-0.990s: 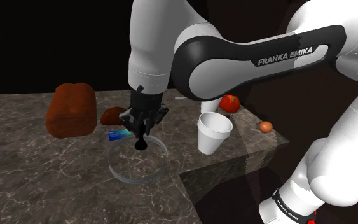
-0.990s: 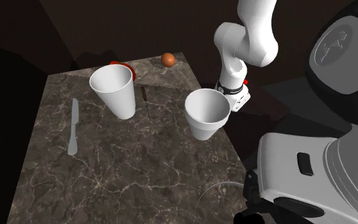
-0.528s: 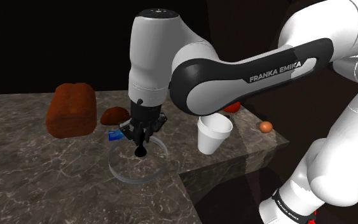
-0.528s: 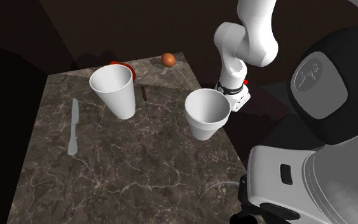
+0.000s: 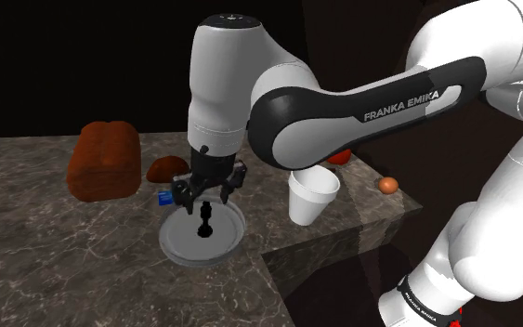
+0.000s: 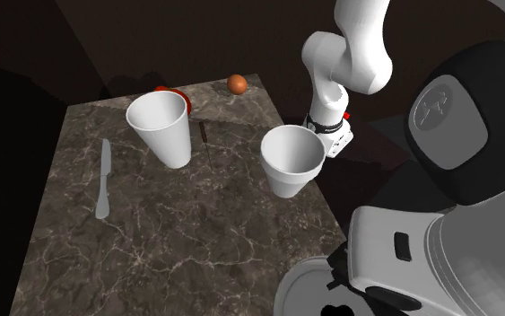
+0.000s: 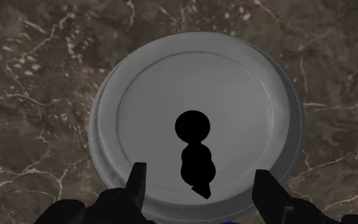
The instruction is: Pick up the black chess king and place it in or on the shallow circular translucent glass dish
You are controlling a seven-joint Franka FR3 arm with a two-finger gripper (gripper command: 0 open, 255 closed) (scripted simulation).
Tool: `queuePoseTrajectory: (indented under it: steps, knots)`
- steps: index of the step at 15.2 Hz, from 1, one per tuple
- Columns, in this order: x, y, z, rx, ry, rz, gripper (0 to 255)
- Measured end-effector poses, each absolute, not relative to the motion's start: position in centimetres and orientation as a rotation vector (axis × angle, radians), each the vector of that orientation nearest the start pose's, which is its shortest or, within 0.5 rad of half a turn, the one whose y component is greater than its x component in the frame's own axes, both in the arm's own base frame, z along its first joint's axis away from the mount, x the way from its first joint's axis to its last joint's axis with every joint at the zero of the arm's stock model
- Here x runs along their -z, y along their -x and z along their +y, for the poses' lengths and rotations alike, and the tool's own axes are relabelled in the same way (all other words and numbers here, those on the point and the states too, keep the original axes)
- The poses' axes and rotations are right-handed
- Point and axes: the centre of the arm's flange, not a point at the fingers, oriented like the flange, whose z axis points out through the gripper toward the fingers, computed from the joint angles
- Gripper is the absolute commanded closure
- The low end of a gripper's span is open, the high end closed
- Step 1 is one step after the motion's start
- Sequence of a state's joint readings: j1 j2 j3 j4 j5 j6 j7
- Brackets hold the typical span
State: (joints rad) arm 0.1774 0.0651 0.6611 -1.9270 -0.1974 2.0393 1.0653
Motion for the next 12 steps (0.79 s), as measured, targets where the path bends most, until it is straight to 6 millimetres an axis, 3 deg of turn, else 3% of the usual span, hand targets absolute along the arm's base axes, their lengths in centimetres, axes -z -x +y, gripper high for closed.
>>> queuePoseTrajectory:
  steps: [4, 9, 12]
  knots:
    - [-46.7, -39.9, 41.9, 0.236, 3.154, 0.229, 0]
    - [-51.0, -39.3, 42.1, 0.238, 3.153, 0.229, 0]
    - [-51.5, -39.2, 42.1, 0.237, 3.154, 0.229, 0]
